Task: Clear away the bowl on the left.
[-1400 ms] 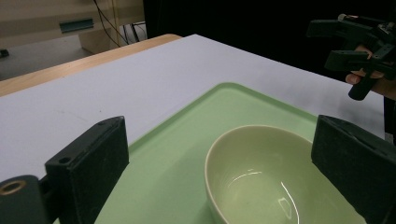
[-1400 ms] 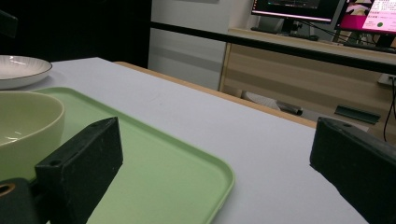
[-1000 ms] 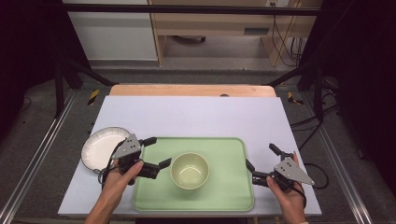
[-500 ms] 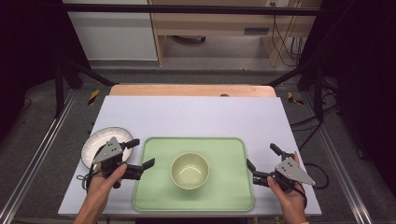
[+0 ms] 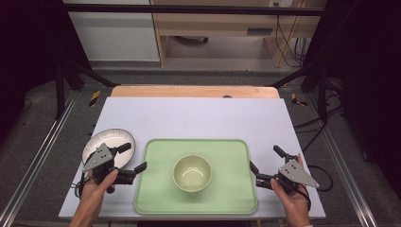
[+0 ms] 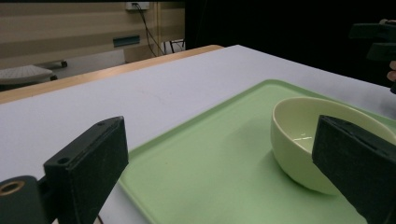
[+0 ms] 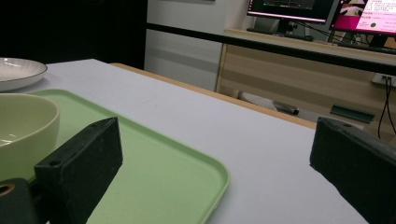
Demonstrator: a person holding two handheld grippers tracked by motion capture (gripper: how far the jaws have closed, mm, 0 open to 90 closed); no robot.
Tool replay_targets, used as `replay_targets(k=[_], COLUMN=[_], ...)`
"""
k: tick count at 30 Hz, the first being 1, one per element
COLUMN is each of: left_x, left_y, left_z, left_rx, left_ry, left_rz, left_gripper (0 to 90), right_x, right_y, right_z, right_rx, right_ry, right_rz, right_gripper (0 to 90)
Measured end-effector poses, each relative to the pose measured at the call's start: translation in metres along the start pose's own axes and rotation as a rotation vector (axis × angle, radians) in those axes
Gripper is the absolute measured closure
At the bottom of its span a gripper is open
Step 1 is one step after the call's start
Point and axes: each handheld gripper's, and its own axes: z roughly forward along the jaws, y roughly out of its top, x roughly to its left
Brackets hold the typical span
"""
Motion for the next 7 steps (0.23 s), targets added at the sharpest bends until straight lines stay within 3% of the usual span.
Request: replay_targets(k=[7], left_x=[0.005], left_y=[-0.0057], left_z=[-0.0056], left_rx=[0.002], left_ry=[0.022], left_rz=[-0.013], left_gripper=[3.6], right_x=[-0.0006], right_y=[0.0001], right_z=[-0.0001], right_rx=[0.001], right_ry=[0.0], right_rz=[-0.001], right_gripper=[2.6])
